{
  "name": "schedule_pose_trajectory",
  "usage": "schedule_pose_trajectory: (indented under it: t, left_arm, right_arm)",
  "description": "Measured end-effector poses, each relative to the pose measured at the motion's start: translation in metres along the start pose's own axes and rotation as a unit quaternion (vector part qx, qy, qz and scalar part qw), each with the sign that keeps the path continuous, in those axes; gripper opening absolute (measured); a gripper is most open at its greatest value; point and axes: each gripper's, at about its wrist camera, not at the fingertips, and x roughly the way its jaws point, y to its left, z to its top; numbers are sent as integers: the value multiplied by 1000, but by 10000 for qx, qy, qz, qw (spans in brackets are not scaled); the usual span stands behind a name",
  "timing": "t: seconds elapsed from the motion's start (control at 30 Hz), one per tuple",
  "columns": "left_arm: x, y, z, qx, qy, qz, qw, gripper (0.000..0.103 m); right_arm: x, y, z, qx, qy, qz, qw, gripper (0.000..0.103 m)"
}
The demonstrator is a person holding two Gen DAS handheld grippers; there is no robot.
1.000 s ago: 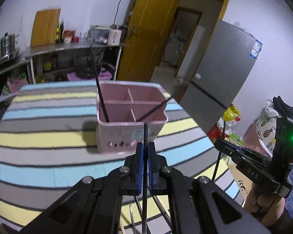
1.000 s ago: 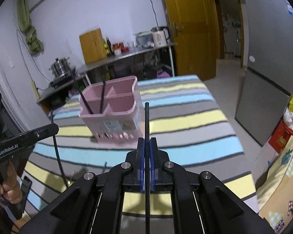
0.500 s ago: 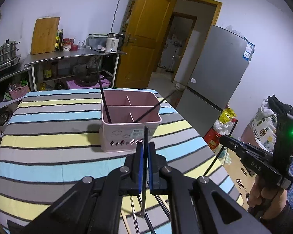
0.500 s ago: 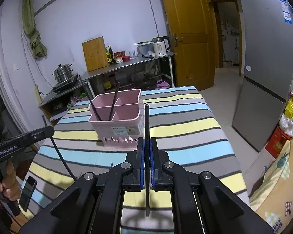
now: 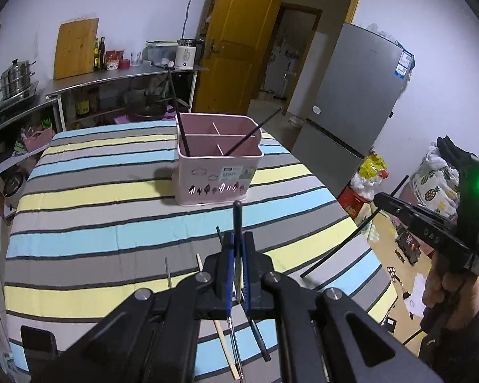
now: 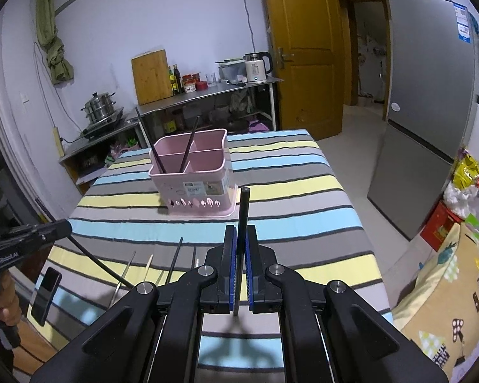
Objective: Organize utensils
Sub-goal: 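Carry the left tool's chopstick over the pink basket while the right tool carries its own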
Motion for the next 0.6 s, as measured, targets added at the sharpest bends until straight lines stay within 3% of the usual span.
schedule_pose_trajectory:
  t: [0.37, 0.6]
  left_arm:
    - [4, -2, 9, 35, -40, -37, 10000, 5]
    - [-7, 3, 34, -33, -339, -125, 9993, 5]
  right_arm:
    - [-1, 7, 6, 95, -156, 53, 9998, 4]
    - [-1, 20, 30, 85, -446, 254, 9986, 4]
